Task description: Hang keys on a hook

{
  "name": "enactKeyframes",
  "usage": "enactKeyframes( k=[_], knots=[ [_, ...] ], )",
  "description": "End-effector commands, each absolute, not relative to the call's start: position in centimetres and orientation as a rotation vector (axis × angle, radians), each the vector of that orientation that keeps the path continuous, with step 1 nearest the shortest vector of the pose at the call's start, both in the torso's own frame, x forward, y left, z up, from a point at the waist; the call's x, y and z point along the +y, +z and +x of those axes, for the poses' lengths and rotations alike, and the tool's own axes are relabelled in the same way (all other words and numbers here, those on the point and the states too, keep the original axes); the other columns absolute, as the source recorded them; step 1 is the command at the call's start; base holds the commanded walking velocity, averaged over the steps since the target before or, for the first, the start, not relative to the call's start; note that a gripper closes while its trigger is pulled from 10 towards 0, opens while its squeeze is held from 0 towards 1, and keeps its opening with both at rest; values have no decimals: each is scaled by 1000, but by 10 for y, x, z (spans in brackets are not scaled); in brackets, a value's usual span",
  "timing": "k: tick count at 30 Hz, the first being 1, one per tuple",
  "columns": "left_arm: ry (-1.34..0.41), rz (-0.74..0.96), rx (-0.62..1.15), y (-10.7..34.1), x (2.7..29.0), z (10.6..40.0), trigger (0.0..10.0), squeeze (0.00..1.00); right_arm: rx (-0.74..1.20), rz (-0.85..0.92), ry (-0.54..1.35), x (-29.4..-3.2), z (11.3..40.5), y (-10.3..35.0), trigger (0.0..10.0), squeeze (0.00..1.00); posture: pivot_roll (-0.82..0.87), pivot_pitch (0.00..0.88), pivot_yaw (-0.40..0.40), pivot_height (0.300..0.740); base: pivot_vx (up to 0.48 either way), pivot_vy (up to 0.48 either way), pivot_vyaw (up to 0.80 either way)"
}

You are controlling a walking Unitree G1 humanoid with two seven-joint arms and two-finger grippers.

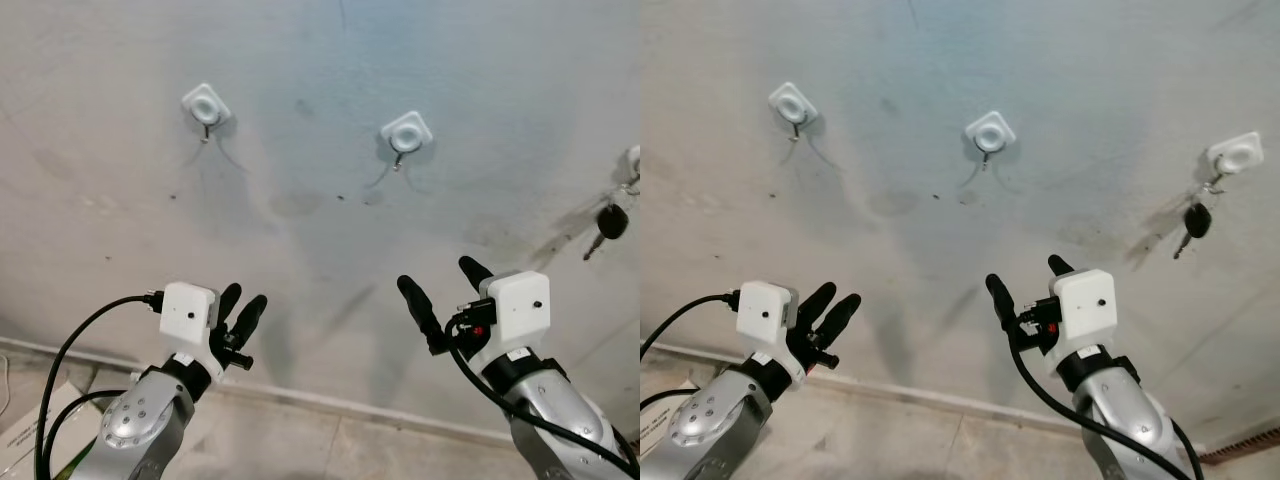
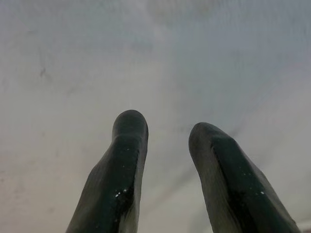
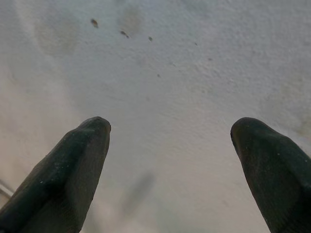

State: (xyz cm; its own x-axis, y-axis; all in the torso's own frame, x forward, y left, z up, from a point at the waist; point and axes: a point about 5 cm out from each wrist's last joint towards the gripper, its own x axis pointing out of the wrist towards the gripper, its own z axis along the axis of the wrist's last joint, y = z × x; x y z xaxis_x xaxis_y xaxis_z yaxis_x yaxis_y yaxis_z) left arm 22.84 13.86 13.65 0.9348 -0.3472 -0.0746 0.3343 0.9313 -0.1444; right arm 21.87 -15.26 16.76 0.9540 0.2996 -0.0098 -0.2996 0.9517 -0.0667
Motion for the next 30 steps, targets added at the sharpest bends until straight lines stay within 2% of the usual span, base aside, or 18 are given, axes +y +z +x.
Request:
enactKeyframes(
  k=[1, 5, 8, 14, 24, 28, 30],
  knots=[
    [-284, -149, 103, 133, 145, 233, 10000, 0, 10, -75, 295, -154, 220, 168, 10000, 0, -91, 110, 24, 740, 0, 0, 0],
    [-284, -162, 158, 130, 140, 236, 10000, 0, 8, -48, 288, -154, 222, 168, 10000, 0, -96, 101, 17, 740, 0, 0, 0],
    [-325, -119, 138, 129, 130, 238, 10000, 0, 37, -11, 227, -162, 225, 161, 10000, 0, -80, 90, 8, 740, 0, 0, 0],
    [-356, -167, 134, 128, 123, 241, 10000, 0, 35, 3, 179, -170, 232, 158, 10000, 0, -74, 50, -1, 740, 0, 0, 0],
    [-375, -198, 134, 128, 122, 243, 10000, 0, 41, 11, 180, -168, 233, 154, 10000, 0, -77, 41, -6, 740, 0, 0, 0],
    [-336, -213, 144, 124, 119, 242, 10000, 0, 9, 35, 210, -159, 243, 161, 10000, 0, -63, 42, -15, 740, 0, 0, 0],
    [-334, -210, 145, 124, 120, 241, 10000, 0, 13, 35, 211, -159, 243, 161, 10000, 0, -61, 44, -16, 740, 0, 0, -706]
  ],
)
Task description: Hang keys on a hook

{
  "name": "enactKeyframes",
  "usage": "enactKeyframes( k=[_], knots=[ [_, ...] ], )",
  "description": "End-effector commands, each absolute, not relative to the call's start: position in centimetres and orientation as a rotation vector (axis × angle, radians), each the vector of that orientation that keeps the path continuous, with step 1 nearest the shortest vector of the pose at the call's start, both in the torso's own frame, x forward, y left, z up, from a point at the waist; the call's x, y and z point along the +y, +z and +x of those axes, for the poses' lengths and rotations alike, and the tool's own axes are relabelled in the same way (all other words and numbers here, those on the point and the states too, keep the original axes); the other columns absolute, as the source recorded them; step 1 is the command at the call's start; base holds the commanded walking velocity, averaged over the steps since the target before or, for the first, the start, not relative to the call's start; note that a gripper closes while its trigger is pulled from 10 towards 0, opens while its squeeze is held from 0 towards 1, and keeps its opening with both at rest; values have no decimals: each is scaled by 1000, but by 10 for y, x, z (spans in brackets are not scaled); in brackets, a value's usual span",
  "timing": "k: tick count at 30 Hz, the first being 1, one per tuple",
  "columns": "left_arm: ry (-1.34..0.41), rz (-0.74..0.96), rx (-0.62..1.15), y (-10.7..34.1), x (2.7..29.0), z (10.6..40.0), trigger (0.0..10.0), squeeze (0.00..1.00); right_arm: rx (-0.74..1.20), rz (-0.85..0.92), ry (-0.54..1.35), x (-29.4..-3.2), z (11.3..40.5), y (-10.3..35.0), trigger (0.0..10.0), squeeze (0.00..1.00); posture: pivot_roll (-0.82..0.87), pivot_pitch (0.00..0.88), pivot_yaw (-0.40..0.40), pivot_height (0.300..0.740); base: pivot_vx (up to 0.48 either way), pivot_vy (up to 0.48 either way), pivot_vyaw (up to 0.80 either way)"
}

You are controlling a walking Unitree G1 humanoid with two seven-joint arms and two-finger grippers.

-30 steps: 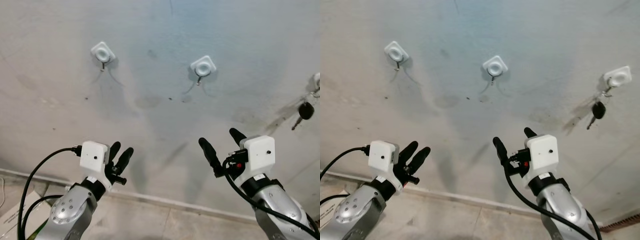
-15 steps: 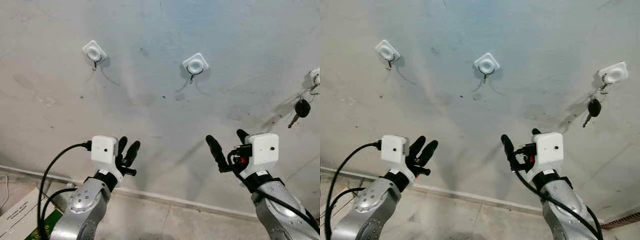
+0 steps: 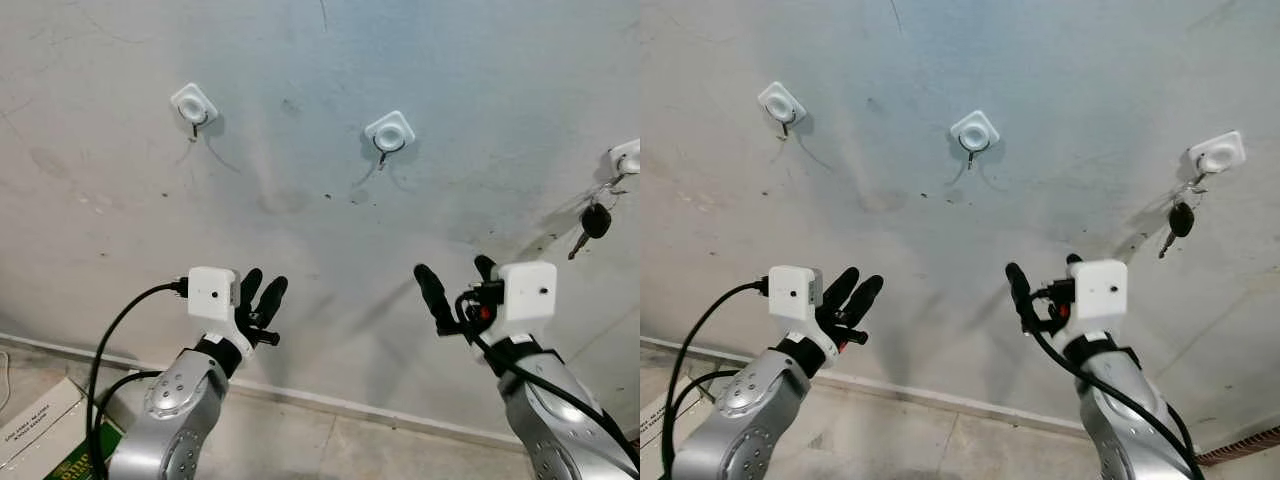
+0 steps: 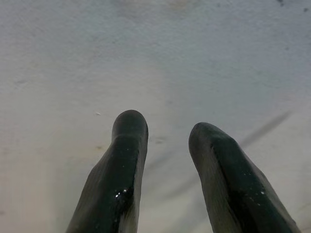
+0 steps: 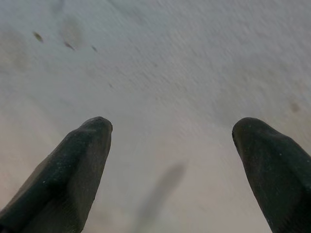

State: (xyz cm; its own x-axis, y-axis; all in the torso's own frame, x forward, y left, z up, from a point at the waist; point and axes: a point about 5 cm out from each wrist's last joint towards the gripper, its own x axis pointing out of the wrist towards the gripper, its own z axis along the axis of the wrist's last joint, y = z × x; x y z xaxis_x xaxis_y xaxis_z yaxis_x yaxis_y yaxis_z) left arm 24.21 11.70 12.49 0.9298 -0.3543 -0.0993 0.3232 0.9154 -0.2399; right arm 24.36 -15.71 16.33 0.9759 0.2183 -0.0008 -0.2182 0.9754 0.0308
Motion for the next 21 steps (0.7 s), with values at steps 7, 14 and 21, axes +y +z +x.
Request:
enactKeyframes(
  k=[7, 14, 21],
  knots=[
    [-352, -186, 144, 126, 124, 239, 10000, 0, 24, 41, 226, -155, 243, 158, 10000, 0, -42, 69, -26, 740, 0, 0, -788],
    [-356, -190, 150, 127, 127, 237, 10000, 0, 30, 69, 230, -150, 243, 155, 10000, 0, -43, 78, -10, 740, 0, 0, -788],
    [-373, -180, 154, 128, 127, 238, 10000, 0, 32, 76, 220, -152, 239, 153, 10000, 0, -46, 86, 1, 740, 0, 0, -225]
  ],
)
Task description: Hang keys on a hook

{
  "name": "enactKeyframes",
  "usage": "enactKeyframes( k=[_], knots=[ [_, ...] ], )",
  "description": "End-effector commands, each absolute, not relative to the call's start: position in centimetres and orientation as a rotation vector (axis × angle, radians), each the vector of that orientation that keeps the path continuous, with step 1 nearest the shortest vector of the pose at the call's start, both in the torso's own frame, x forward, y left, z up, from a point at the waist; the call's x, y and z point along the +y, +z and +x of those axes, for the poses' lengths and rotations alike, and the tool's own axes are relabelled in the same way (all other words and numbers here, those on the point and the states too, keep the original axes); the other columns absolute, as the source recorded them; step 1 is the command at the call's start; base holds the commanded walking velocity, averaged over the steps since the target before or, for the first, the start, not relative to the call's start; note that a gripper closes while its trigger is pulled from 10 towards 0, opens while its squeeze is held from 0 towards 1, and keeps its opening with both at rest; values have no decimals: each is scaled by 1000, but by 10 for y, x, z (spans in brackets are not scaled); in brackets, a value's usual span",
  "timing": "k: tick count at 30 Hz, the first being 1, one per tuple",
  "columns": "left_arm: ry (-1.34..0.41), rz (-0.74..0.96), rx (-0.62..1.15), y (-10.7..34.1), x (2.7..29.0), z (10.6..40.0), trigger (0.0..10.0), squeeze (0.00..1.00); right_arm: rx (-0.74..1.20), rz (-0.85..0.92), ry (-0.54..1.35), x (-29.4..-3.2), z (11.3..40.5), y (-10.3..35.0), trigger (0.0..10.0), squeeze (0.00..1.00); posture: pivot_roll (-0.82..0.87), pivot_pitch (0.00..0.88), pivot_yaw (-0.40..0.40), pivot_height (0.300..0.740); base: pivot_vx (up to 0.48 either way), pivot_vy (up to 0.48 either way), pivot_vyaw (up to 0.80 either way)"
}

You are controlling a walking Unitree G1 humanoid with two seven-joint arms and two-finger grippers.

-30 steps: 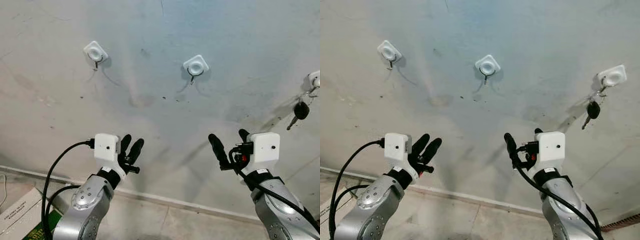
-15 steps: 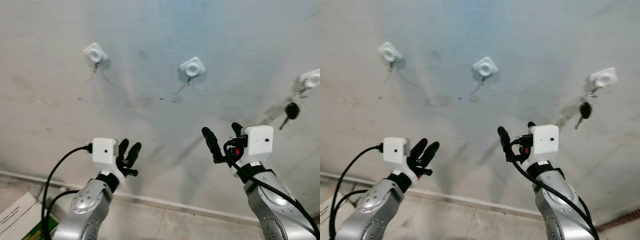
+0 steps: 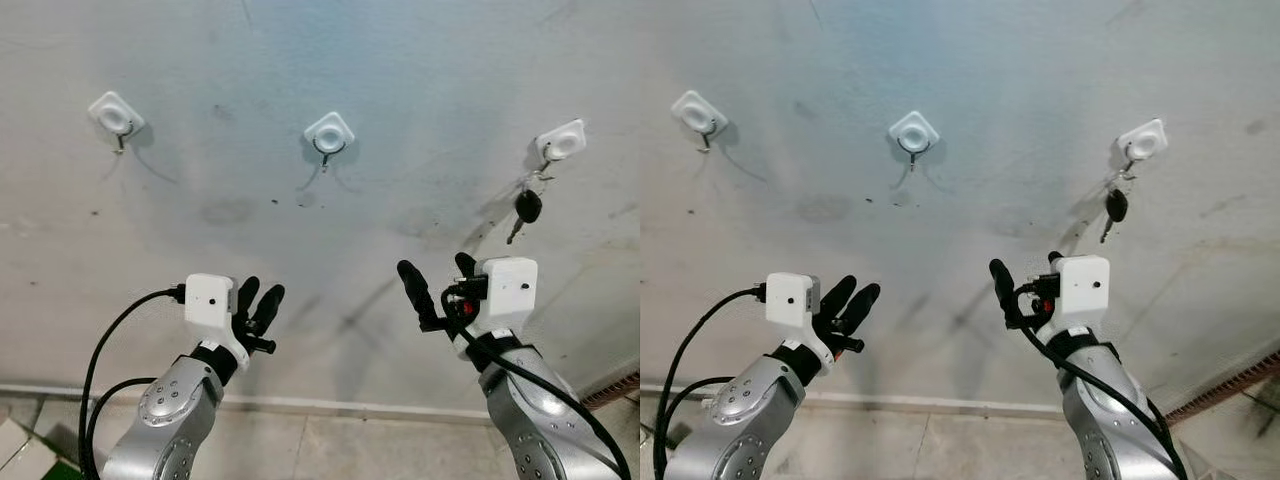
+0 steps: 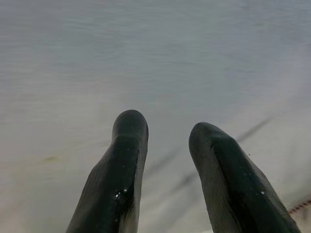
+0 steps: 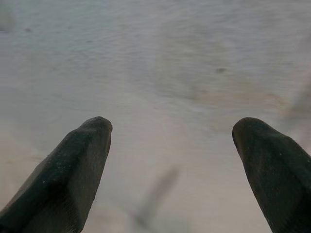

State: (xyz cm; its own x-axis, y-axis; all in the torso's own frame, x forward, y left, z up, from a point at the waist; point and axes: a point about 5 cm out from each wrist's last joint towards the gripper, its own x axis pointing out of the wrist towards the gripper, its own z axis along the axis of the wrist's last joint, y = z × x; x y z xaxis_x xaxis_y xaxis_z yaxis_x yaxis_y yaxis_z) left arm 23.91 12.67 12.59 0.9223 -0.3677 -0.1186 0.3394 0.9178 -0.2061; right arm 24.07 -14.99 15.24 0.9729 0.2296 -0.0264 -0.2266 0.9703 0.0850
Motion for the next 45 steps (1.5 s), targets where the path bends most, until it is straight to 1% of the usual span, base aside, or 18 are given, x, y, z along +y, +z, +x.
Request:
enactKeyframes(
  k=[1, 7, 18, 45],
  knots=[
    [-375, -179, 156, 128, 127, 238, 10000, 0, 32, 78, 219, -151, 239, 153, 10000, 0, -47, 87, 3, 740, 0, 0, 0],
    [-382, -179, 163, 128, 127, 238, 10000, 0, 35, 77, 215, -152, 238, 152, 10000, 0, -47, 87, 3, 740, 0, 0, 0],
    [-384, -184, 168, 128, 126, 237, 10000, 0, 39, 73, 222, -152, 239, 151, 10000, 0, -49, 94, -3, 740, -253, 0, 0],
    [-391, -185, 169, 127, 123, 238, 10000, 0, 40, 69, 230, -152, 240, 151, 10000, 0, -57, 77, -7, 740, -266, 0, 0]
  ],
)
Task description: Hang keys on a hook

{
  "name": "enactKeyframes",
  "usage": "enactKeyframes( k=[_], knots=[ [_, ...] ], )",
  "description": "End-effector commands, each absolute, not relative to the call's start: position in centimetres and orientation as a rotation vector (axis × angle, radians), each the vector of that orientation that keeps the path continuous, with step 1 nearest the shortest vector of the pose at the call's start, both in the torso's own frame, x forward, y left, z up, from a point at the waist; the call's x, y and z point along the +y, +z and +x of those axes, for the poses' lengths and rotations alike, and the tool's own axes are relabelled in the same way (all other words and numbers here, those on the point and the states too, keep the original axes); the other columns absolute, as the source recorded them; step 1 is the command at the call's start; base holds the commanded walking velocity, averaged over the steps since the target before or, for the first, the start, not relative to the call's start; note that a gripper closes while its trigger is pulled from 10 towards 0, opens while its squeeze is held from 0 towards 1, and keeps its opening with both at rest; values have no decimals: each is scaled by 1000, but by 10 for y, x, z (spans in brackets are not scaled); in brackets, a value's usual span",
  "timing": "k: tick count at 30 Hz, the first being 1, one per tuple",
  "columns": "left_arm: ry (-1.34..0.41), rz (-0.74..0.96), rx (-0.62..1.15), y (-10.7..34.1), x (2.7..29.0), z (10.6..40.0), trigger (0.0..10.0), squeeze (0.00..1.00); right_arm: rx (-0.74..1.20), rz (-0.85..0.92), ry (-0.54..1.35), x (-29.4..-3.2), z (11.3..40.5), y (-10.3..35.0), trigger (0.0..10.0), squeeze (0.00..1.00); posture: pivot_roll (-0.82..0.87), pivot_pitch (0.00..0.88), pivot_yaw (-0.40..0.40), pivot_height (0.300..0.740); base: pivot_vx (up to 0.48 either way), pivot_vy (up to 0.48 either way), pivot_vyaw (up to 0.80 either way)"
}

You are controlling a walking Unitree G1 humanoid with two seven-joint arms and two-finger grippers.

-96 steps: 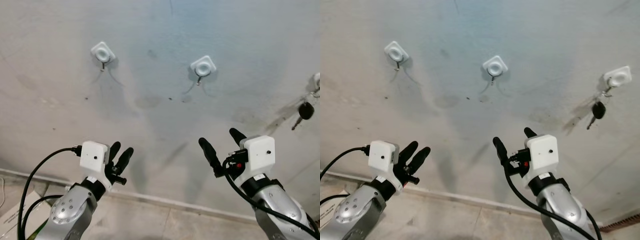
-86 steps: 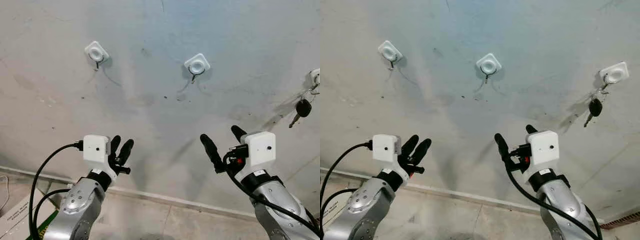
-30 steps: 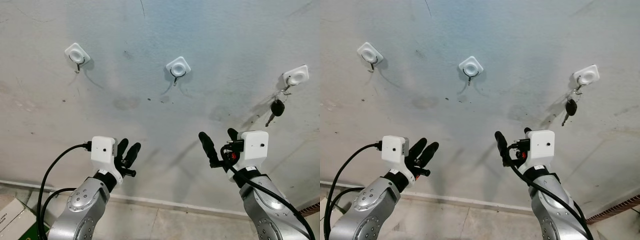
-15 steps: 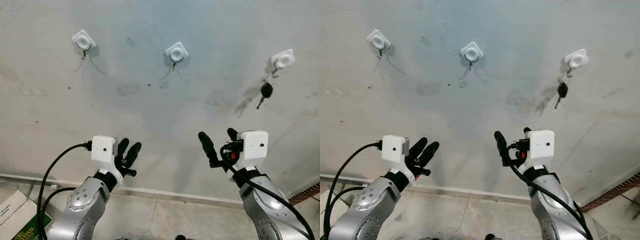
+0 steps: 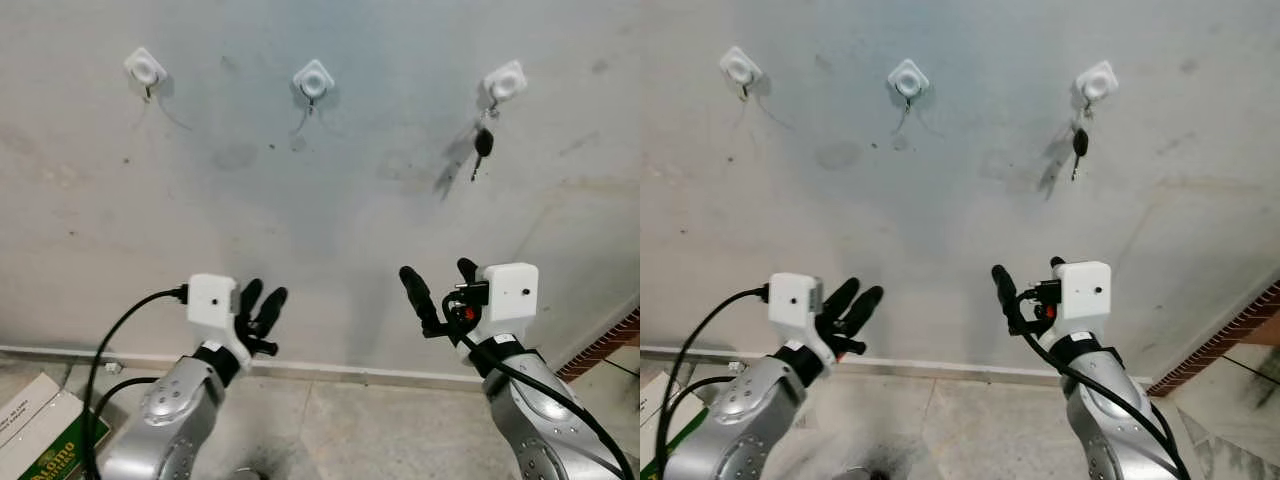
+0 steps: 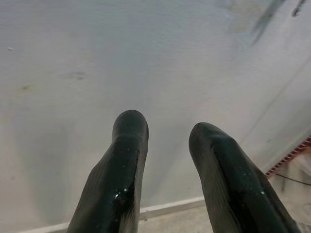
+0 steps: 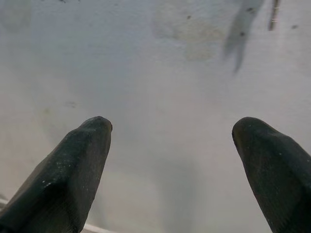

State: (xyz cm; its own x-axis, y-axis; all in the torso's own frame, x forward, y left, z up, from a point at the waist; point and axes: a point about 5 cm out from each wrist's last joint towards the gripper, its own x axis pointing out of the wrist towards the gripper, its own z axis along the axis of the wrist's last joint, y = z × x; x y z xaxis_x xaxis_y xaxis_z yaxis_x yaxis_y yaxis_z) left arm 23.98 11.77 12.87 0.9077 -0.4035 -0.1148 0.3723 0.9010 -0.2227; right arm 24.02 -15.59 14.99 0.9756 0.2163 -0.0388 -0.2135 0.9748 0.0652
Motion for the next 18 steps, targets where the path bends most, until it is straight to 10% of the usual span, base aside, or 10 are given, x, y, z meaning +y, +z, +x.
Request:
enactKeyframes(
  k=[1, 18],
  knots=[
    [-391, -185, 169, 127, 123, 238, 10000, 0, 40, 68, 230, -152, 240, 151, 10000, 0, -57, 77, -7, 740, -281, 0, 0],
    [-394, -188, 171, 127, 123, 239, 10000, 0, 44, 63, 233, -152, 241, 150, 10000, 0, -61, 83, -6, 740, -279, 0, 0]
  ],
)
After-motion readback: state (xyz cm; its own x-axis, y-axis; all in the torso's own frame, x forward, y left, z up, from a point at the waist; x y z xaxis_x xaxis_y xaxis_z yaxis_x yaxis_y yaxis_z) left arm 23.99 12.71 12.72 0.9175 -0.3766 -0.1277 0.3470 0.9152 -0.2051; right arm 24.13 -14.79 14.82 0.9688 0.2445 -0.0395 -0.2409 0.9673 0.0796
